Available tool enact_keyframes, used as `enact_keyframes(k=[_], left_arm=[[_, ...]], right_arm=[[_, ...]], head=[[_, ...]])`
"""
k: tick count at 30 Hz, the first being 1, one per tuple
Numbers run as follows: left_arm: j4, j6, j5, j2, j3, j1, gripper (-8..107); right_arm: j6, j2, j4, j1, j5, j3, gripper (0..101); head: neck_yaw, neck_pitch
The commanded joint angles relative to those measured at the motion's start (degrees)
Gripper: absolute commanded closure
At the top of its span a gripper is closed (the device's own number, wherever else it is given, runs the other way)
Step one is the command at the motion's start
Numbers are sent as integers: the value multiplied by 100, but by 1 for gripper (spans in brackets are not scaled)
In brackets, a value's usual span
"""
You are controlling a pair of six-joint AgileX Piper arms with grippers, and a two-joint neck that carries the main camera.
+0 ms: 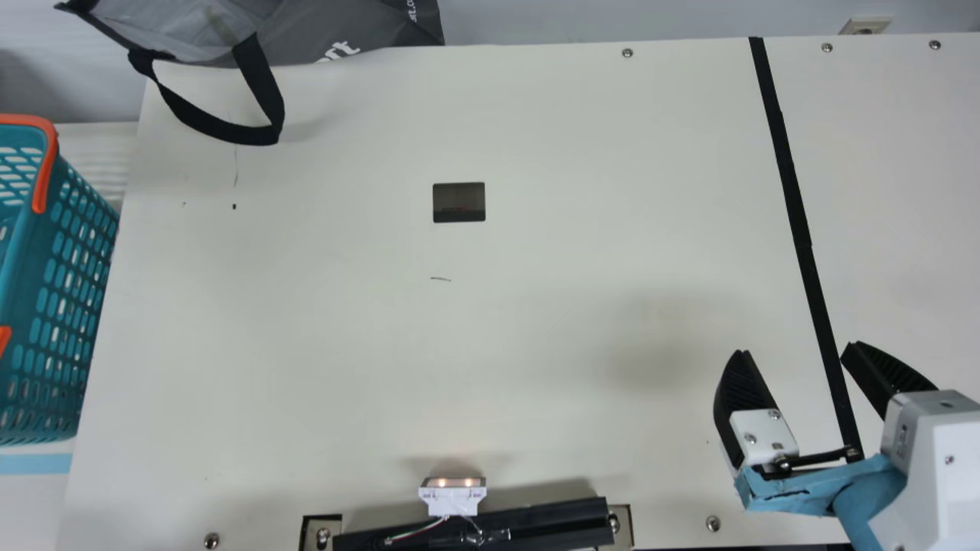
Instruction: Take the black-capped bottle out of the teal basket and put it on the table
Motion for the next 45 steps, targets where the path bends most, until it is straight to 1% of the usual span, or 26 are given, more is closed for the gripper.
enact_keyframes(k=[1,14,24,30,36,45], left_arm=[[182,-232,-39,-51,25,-296,99],[1335,-1570,-182,-277,130,-1818,99],[2344,-2751,-257,-244,166,-3049,99],[2877,-3419,-275,-186,158,-3685,99],[3283,-4005,-254,-98,97,-4240,99],[3685,-4687,-190,52,-17,-5011,99]], right_arm=[[0,0,0,0,0,0,10],[0,0,0,0,0,0,10],[0,0,0,0,9,0,10],[0,0,0,0,9,0,10],[0,0,0,0,9,0,10],[0,0,0,0,9,0,10]], head=[[47,-21],[47,-21],[47,-21],[47,-21],[47,-21],[47,-21]])
